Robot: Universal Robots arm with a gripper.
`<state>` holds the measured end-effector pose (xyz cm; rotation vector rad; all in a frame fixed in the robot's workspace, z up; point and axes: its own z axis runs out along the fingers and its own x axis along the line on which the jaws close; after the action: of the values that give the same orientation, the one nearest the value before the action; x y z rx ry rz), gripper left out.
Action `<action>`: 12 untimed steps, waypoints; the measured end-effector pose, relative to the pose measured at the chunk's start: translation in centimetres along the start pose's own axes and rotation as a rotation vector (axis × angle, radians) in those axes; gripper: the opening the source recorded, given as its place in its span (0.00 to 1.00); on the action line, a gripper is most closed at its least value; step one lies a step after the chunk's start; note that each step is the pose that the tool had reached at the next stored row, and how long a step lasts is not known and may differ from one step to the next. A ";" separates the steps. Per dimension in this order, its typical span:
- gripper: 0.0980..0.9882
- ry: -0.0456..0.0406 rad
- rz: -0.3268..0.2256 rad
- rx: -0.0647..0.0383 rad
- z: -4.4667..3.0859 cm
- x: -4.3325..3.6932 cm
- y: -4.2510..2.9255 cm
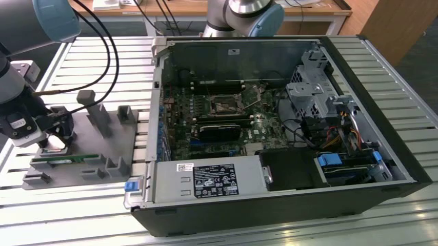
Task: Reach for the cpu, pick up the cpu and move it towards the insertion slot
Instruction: 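Pick up the cpu and move it towards the insertion slot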
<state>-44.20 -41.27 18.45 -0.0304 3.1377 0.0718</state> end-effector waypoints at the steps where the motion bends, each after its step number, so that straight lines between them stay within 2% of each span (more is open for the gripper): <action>1: 0.59 0.0000 0.000 0.000 0.00 0.00 0.00; 2: 0.51 -0.0001 0.000 0.000 0.00 0.00 0.00; 7: 0.49 -0.0003 0.000 0.000 -0.12 -0.01 0.02; 12: 0.49 -0.0001 0.000 0.000 -0.87 0.00 0.05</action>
<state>-44.20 -41.26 19.32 -0.0304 3.1377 0.0718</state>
